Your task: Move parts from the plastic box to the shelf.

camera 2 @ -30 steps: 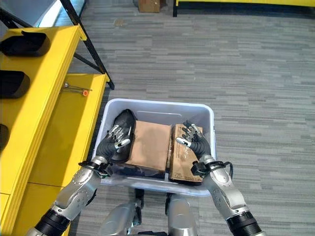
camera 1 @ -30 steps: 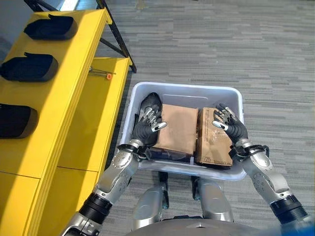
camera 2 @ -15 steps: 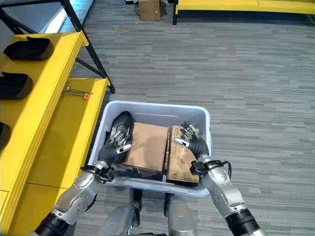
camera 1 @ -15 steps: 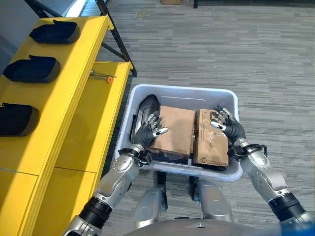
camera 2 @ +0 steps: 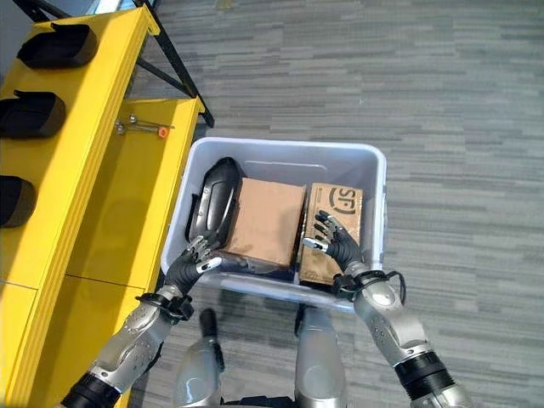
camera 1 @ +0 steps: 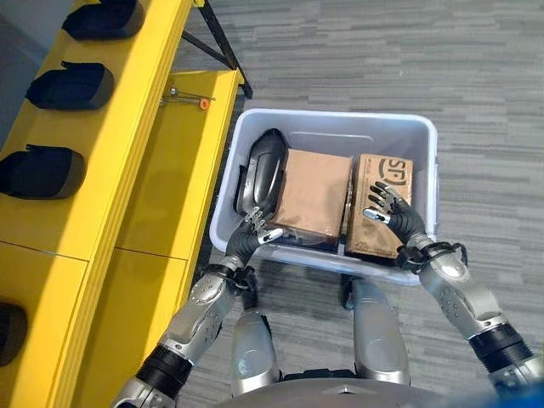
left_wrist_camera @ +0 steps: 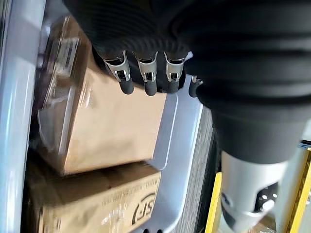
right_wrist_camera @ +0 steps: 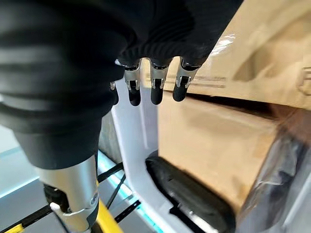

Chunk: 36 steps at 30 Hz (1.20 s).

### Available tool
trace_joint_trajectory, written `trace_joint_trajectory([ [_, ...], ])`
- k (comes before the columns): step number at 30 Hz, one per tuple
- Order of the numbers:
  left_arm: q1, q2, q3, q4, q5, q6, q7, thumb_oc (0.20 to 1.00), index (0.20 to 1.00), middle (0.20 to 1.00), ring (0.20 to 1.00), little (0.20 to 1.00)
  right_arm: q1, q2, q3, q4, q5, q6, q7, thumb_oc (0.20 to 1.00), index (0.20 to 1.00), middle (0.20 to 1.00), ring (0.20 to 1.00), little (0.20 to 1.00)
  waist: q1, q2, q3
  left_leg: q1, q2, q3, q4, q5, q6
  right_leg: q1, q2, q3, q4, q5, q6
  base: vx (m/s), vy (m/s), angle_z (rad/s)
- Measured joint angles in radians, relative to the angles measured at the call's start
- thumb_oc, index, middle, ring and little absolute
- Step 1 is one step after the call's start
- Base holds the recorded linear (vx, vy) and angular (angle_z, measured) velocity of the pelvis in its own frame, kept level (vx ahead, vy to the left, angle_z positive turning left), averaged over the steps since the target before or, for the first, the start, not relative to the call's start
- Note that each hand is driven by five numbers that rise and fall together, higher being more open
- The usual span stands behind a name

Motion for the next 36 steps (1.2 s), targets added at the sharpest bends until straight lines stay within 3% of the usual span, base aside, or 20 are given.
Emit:
trace_joint_trajectory([
  [2, -0.022, -0.008, -0.009, 0.006, 0.007, -0.041, 0.010, 1.000, 1.000, 1.000, 1.000, 1.000, -0.050, -0.019, -0.013, 0.023, -0.002, 0.019, -0.007, 1.000, 1.000, 1.000, 1.000, 1.000, -0.013, 0.017, -0.003, 0.014, -0.031, 0.033, -0.008, -0.003, -0.005, -0.020, -0.043, 0.038, -0.002, 0.026, 0.053, 0.01, 0.574, -0.14],
  [3, -0.032, -0.008, -0.017, 0.005, 0.009, -0.058, 0.012, 1.000, 1.000, 1.000, 1.000, 1.000, -0.072, -0.031, -0.017, 0.022, -0.002, 0.024, -0.011, 1.000, 1.000, 1.000, 1.000, 1.000, -0.028, 0.026, -0.006, 0.012, -0.067, 0.048, -0.012, -0.007, 0.006, -0.032, -0.072, 0.057, -0.006, 0.038, 0.086, 0.00, 0.443, -0.06],
  [4, -0.039, -0.015, -0.019, 0.002, 0.009, -0.069, 0.015, 1.000, 1.000, 1.000, 1.000, 1.000, -0.087, -0.053, -0.018, 0.022, -0.002, 0.026, -0.011, 1.000, 1.000, 1.000, 1.000, 1.000, -0.037, 0.055, -0.007, 0.016, -0.088, 0.040, -0.017, -0.013, 0.031, -0.033, -0.067, 0.080, -0.018, 0.052, 0.115, -0.02, 0.455, -0.06],
  [5, -0.052, -0.021, -0.023, 0.000, 0.010, -0.074, 0.030, 1.000, 1.000, 1.000, 1.000, 1.000, -0.085, -0.053, -0.029, 0.028, -0.003, 0.025, -0.015, 1.000, 1.000, 1.000, 1.000, 1.000, -0.035, 0.069, -0.006, 0.015, -0.100, 0.047, -0.005, -0.031, -0.046, -0.032, -0.075, 0.095, -0.029, 0.071, 0.146, -0.01, 0.336, 0.03],
  [7, -0.083, -0.024, -0.034, -0.015, 0.013, -0.075, 0.072, 1.000, 1.000, 1.000, 1.000, 1.000, -0.047, -0.045, -0.036, 0.029, -0.003, 0.038, -0.032, 1.000, 1.000, 1.000, 1.000, 1.000, -0.043, 0.048, 0.006, -0.044, -0.189, 0.031, 0.059, -0.052, -0.025, 0.009, -0.094, 0.200, -0.129, 0.081, 0.166, -0.05, 0.223, 0.54],
  [9, -0.075, -0.003, -0.040, -0.049, 0.016, -0.078, 0.090, 1.000, 1.000, 1.000, 1.000, 1.000, -0.031, -0.015, -0.026, 0.033, -0.002, 0.042, -0.044, 1.000, 1.000, 1.000, 1.000, 1.000, -0.041, 0.025, 0.016, -0.052, -0.233, 0.019, 0.072, -0.051, -0.024, 0.067, -0.102, 0.256, -0.220, 0.129, 0.190, -0.08, 0.148, 0.50],
  [10, -0.073, 0.024, -0.044, -0.060, 0.040, -0.078, 0.101, 1.000, 1.000, 1.000, 1.000, 1.000, -0.036, 0.032, -0.029, 0.039, -0.001, 0.039, -0.057, 1.000, 1.000, 1.000, 1.000, 1.000, -0.021, -0.013, 0.023, -0.064, -0.248, 0.022, 0.088, -0.059, -0.019, 0.082, -0.112, 0.270, -0.266, 0.157, 0.208, -0.04, 0.046, 0.17],
  [12, -0.104, 0.074, -0.065, -0.078, 0.057, -0.071, 0.118, 1.000, 1.000, 1.000, 1.000, 1.000, -0.047, 0.105, -0.028, 0.037, 0.005, 0.016, -0.084, 1.000, 1.000, 1.000, 1.000, 1.000, -0.002, -0.059, 0.036, -0.119, -0.245, 0.015, 0.151, -0.088, -0.005, 0.114, -0.121, 0.256, -0.361, 0.212, 0.260, -0.01, 0.019, 0.14],
  [13, -0.139, 0.092, -0.090, -0.079, 0.086, -0.057, 0.130, 1.000, 1.000, 1.000, 1.000, 1.000, -0.062, 0.146, -0.033, 0.037, 0.010, -0.002, -0.102, 1.000, 1.000, 1.000, 1.000, 1.000, -0.001, -0.116, 0.060, -0.144, -0.250, 0.001, 0.179, -0.094, 0.000, 0.150, -0.121, 0.253, -0.428, 0.239, 0.263, -0.02, 0.012, 0.32],
  [15, -0.140, 0.091, -0.131, -0.076, 0.105, -0.042, 0.137, 1.000, 1.000, 1.000, 1.000, 1.000, -0.045, 0.169, -0.047, 0.038, 0.014, -0.019, -0.113, 1.000, 1.000, 1.000, 1.000, 1.000, -0.019, -0.147, 0.064, -0.177, -0.263, -0.027, 0.205, -0.104, 0.017, 0.180, -0.119, 0.251, -0.447, 0.244, 0.263, -0.09, -0.093, 0.55],
  [16, -0.129, 0.092, -0.140, -0.077, 0.130, -0.042, 0.139, 1.000, 1.000, 1.000, 1.000, 1.000, -0.031, 0.193, -0.059, 0.037, 0.017, -0.034, -0.122, 1.000, 1.000, 1.000, 1.000, 1.000, -0.017, -0.148, 0.064, -0.179, -0.256, -0.037, 0.223, -0.106, 0.023, 0.181, -0.111, 0.223, -0.419, 0.227, 0.268, -0.17, -0.223, 0.28],
  [17, -0.114, 0.075, -0.109, -0.083, 0.134, -0.041, 0.144, 1.000, 1.000, 1.000, 1.000, 1.000, -0.050, 0.179, -0.046, 0.037, 0.017, -0.046, -0.131, 1.000, 1.000, 1.000, 1.000, 1.000, 0.023, -0.133, 0.072, -0.191, -0.208, -0.044, 0.212, -0.084, -0.004, 0.088, -0.057, 0.154, -0.251, 0.148, 0.253, -0.17, -0.241, 0.07],
  [18, -0.113, 0.069, -0.101, -0.084, 0.133, -0.040, 0.159, 1.000, 1.000, 1.000, 1.000, 1.000, -0.062, 0.173, -0.044, 0.038, 0.017, -0.051, -0.140, 1.000, 1.000, 1.000, 1.000, 1.000, 0.030, -0.127, 0.075, -0.194, -0.194, -0.052, 0.192, -0.067, -0.008, 0.069, -0.027, 0.158, -0.217, 0.122, 0.220, -0.07, -0.112, 0.00],
  [20, -0.116, 0.057, -0.102, -0.086, 0.133, -0.028, 0.165, 1.000, 1.000, 1.000, 1.000, 1.000, -0.114, 0.169, -0.039, 0.046, 0.017, -0.066, -0.184, 1.000, 1.000, 1.000, 1.000, 1.000, 0.032, -0.108, 0.082, -0.182, -0.175, -0.064, 0.145, -0.039, 0.020, 0.063, -0.001, 0.147, -0.216, 0.116, 0.210, -0.04, -0.049, 0.08],
  [22, -0.117, 0.031, -0.118, -0.095, 0.133, -0.020, 0.159, 1.000, 1.000, 1.000, 1.000, 1.000, -0.175, 0.163, -0.047, 0.068, 0.002, -0.084, -0.226, 1.000, 1.000, 1.000, 1.000, 1.000, 0.024, -0.086, 0.089, -0.174, -0.174, -0.063, 0.108, -0.020, 0.047, 0.054, 0.005, 0.147, -0.220, 0.116, 0.203, -0.01, -0.012, -0.03],
  [27, -0.154, -0.013, -0.130, -0.095, 0.130, -0.003, 0.152, 1.000, 1.000, 1.000, 1.000, 1.000, -0.294, 0.087, -0.079, 0.104, -0.027, -0.092, -0.342, 1.000, 1.000, 1.000, 1.000, 1.000, 0.007, -0.026, 0.103, -0.180, -0.177, -0.052, 0.063, 0.004, 0.035, 0.033, 0.003, 0.157, -0.243, 0.139, 0.201, -0.02, 0.064, -0.04],
  [32, -0.161, -0.014, -0.142, -0.095, 0.129, -0.001, 0.156, 1.000, 1.000, 1.000, 1.000, 1.000, -0.385, 0.086, -0.096, 0.107, -0.043, -0.075, -0.404, 1.000, 1.000, 1.000, 1.000, 1.000, 0.009, 0.002, 0.101, -0.199, -0.205, -0.042, 0.061, 0.016, 0.024, 0.009, -0.023, 0.172, -0.249, 0.151, 0.211, -0.01, 0.085, 0.00],
  [36, -0.173, -0.015, -0.154, -0.095, 0.128, -0.001, 0.158, 1.000, 1.000, 1.000, 1.000, 1.000, -0.424, 0.089, -0.096, 0.114, -0.043, -0.050, -0.446, 1.000, 1.000, 1.000, 1.000, 1.000, 0.028, 0.004, 0.100, -0.205, -0.228, -0.034, 0.056, 0.017, 0.023, -0.003, -0.045, 0.184, -0.245, 0.151, 0.222, 0.01, 0.089, 0.02],
])
